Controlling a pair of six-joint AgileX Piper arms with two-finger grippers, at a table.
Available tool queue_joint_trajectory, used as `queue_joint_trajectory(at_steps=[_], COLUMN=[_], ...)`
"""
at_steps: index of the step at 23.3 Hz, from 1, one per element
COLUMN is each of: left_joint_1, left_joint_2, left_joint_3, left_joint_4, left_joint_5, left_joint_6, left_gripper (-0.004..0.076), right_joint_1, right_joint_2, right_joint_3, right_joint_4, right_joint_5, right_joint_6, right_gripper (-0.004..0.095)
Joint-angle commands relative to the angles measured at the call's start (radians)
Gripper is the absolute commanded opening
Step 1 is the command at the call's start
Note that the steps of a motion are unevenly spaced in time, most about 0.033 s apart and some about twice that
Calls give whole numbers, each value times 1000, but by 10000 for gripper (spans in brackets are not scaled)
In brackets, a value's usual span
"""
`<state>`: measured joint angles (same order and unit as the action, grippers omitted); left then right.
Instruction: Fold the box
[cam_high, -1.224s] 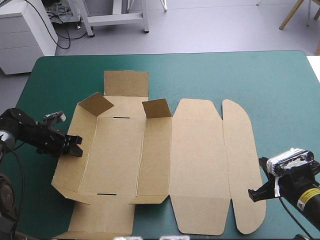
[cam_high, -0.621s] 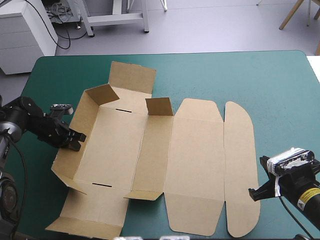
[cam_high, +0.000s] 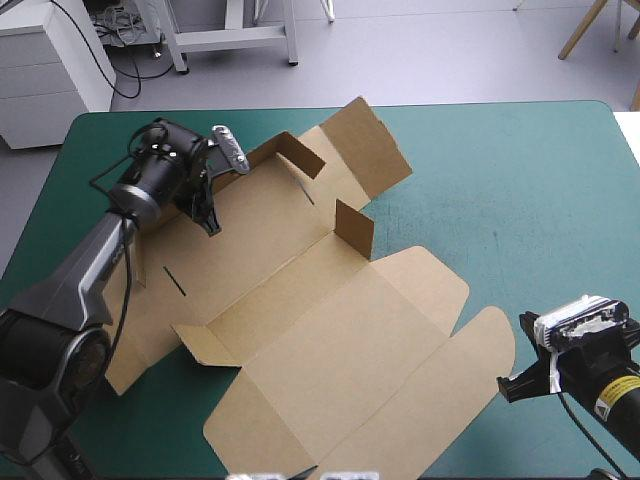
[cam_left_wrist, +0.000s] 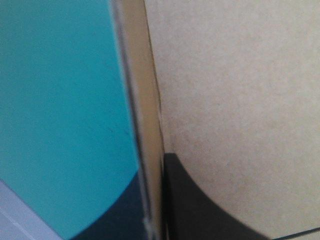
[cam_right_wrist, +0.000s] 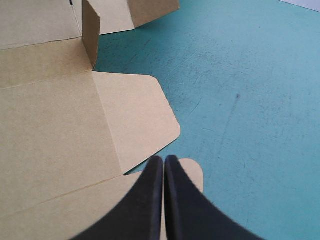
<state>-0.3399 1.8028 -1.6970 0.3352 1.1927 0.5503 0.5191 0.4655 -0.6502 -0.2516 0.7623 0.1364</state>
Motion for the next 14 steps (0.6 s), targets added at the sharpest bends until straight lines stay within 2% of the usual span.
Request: queue_joint_trajectory(at_steps=[1,9,14], left_joint_1=[-70,-228,-329], left_joint_2=[12,97,91], left_joint_3=[-85,-106,-102], left_joint_4=[164,238,359], left_joint_5=[-93,-267,-269], left_joint_6=[10,8,-56], left_gripper=[-10,-10,-10], right_joint_1=[-5,-5,-5], right_joint_2=[6,6,6], right_joint_3=[-28,-28,-28], right_joint_4=[-20,-20,-20], right_joint_5=[-63,-59,-57], right_joint_6=[-10,-10,-6], right_gripper=[-14,-14,-14])
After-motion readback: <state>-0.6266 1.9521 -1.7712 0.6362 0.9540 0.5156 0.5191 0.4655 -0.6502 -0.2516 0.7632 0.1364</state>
